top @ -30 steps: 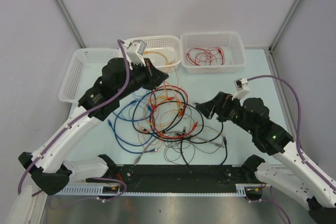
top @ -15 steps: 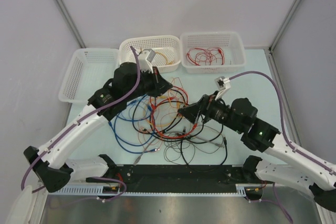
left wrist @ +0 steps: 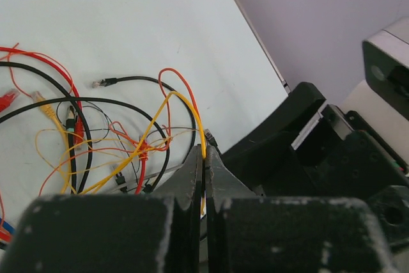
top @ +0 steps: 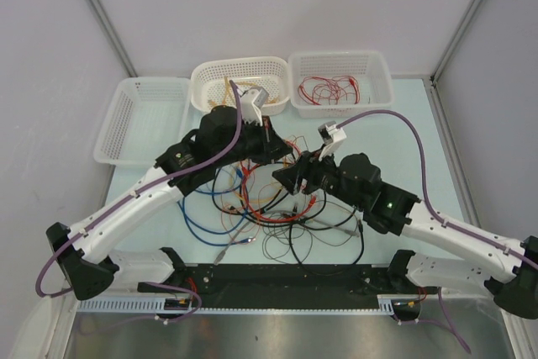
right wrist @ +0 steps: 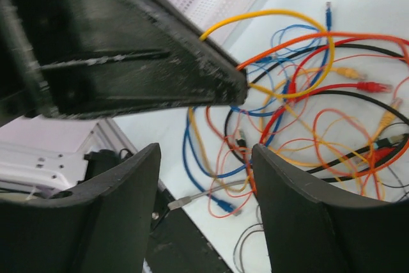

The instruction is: Untangle the cables

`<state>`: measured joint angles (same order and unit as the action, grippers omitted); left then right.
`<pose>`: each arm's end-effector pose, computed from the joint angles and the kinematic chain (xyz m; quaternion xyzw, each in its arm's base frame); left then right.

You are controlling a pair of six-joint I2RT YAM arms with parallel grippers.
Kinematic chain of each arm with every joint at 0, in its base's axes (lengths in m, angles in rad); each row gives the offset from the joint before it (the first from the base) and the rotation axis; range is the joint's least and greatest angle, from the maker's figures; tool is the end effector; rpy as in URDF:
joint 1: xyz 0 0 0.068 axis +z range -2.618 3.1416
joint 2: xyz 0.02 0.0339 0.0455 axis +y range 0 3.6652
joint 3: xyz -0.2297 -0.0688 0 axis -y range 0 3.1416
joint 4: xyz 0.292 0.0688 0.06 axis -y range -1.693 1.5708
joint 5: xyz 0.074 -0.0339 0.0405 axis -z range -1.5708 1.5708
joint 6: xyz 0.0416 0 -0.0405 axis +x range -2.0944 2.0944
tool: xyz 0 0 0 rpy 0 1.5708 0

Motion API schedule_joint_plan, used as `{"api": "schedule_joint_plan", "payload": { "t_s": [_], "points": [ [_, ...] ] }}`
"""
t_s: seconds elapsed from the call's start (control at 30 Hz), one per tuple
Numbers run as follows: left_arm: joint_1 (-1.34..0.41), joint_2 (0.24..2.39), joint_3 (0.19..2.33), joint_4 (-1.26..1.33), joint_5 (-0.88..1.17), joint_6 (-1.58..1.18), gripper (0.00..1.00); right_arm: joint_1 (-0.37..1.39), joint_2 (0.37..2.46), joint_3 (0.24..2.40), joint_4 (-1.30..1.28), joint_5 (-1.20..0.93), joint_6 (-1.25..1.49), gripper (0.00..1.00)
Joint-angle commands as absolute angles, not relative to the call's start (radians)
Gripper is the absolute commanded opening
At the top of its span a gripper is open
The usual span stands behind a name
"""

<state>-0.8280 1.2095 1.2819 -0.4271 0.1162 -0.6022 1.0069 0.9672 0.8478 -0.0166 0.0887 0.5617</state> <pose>0.2222 -0.2492 0.3693 0.1253 0.8104 -0.4099 0.3993 0.1640 0.2525 0.3118 -0.1378 0.7406 0.4403 0.4885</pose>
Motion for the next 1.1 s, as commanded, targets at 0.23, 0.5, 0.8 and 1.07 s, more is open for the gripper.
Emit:
{"api": "schedule_joint_plan", "payload": {
  "t_s": [0.23,0.5,0.8,1.07],
  "points": [
    [-0.856,1.189,1.279,-0.406,0.069,-0.609,0.04,1.014,0.99,0.894,0.011,0.176,0.518,0.0],
    [-0.853,1.181,1.281,-0.495,-0.092,-0.583,0.55,1.012,0.801,0.916,-0.198,0.16,0.571,0.0],
    [-0.853,1.114,1.172,-0.45,-0.112,-0.581,1.0,1.009,0.741,0.994,-0.34,0.181,0.584,0.0],
    [-0.854,0.962,0.982,-0.164,0.075,-0.485,0.91,0.986,0.761,1.011,-0.344,0.176,0.629,0.0]
  ]
}}
